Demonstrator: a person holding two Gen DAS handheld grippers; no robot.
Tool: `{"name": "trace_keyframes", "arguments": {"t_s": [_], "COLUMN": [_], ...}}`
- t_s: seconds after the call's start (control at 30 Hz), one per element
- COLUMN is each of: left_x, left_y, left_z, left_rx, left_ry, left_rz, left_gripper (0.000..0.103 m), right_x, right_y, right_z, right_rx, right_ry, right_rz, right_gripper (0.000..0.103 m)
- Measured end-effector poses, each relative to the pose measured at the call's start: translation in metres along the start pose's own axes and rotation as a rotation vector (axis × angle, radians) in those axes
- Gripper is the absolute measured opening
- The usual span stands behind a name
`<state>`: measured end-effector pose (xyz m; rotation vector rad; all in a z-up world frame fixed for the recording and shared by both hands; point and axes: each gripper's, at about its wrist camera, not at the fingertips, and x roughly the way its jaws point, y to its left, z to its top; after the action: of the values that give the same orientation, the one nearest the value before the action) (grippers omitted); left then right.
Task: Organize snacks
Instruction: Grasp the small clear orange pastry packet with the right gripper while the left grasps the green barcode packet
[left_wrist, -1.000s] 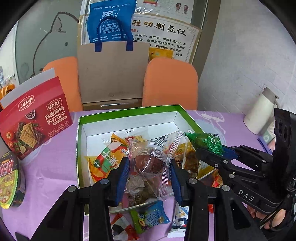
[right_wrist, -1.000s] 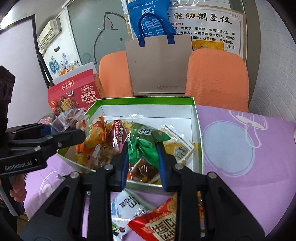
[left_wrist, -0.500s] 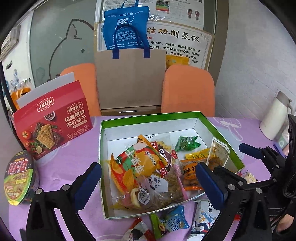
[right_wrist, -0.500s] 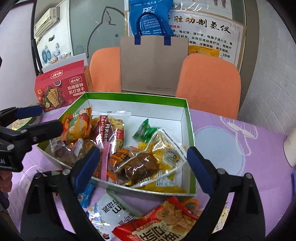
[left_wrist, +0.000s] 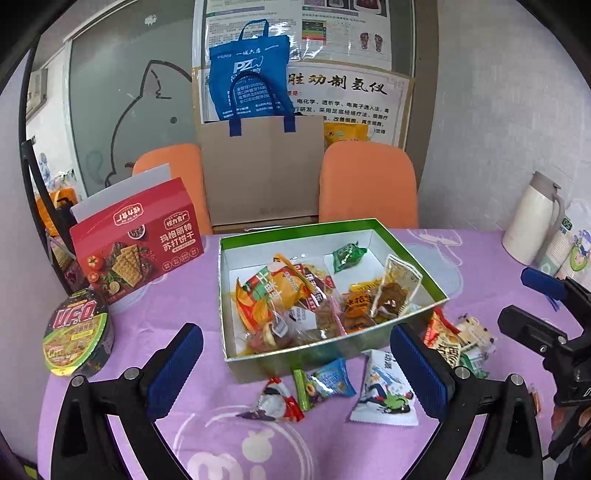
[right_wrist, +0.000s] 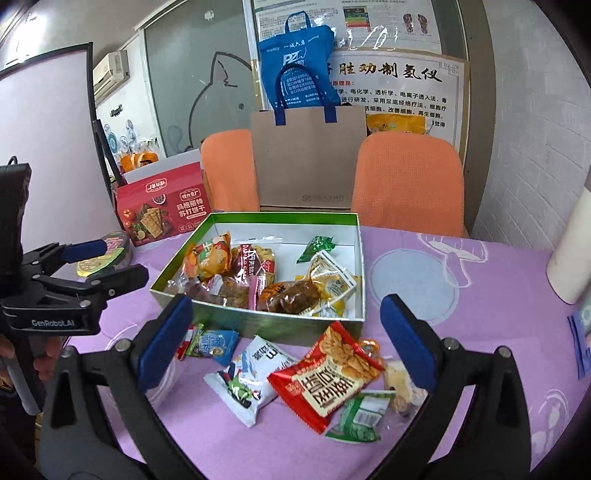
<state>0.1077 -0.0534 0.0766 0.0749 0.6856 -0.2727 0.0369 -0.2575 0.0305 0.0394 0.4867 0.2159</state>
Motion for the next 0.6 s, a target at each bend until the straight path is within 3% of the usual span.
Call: {"name": "trace_keyframes", "arguments": {"t_s": [0.2, 0.27, 0.53, 0.6], "left_x": [-0.011, -0.005, 0.012, 0.015], "left_y": [-0.025, -0.037, -0.07, -0.079], "left_z": [-0.034, -0.046, -0.072, -0.074], "left_rx": [0.027, 0.035, 0.082, 0.104], "left_ry": [0.016, 0.043, 0.105, 0.114], "left_rz": [-0.141, -0.175, -0.238, -0.255], "left_gripper": [0.103, 0.103, 0.103, 0.103], "right_x": [-0.059, -0.07, -0.063, -0.06], "right_y": [-0.041, -0.059, -0.112, -0.114], "right_z": [-0.042, -0.062, -0.148, -0.163], "right_rx": [0.09, 0.13, 0.241, 0.249], "right_ry": [-0.011, 0.008, 0.206, 0.23], "right_rz": [-0.065, -0.126, -0.3, -0.3], "right_gripper": [0.102, 0.102, 0.102, 0.096]}}
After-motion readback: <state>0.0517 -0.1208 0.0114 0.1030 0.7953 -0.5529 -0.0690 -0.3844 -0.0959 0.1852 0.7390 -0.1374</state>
